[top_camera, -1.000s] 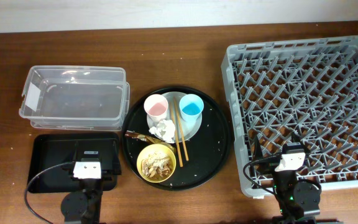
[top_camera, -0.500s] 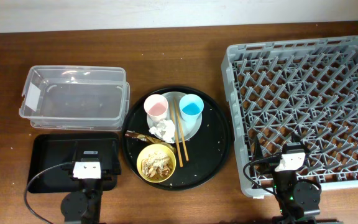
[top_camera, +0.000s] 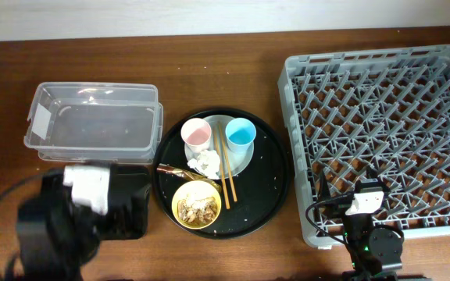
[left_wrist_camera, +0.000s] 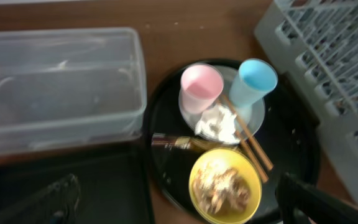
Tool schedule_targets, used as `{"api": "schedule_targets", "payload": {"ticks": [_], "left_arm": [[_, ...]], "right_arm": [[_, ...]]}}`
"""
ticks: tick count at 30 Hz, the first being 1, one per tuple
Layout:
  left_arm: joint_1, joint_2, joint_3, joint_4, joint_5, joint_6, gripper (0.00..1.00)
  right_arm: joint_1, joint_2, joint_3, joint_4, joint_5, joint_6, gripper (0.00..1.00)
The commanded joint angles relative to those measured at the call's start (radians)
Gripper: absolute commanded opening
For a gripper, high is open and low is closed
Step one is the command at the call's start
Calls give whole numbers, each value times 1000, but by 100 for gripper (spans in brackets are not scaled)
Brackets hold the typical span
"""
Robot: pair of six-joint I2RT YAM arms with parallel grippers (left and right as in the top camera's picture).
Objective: Sort waste into correct bins and load items into the dishwasher rack
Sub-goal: 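Reach the left gripper to the yellow bowl and grasp its rim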
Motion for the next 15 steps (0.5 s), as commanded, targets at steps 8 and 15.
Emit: {"api": "schedule_targets", "payload": {"ticks": [8, 15], "left_arm": [[4, 526, 65, -78, 84, -182, 47], [-29, 528, -238, 217, 51, -551, 42]], "right_arm": [[-4, -7, -7, -2, 12, 5, 99], [-4, -7, -7, -2, 13, 5, 98]]}}
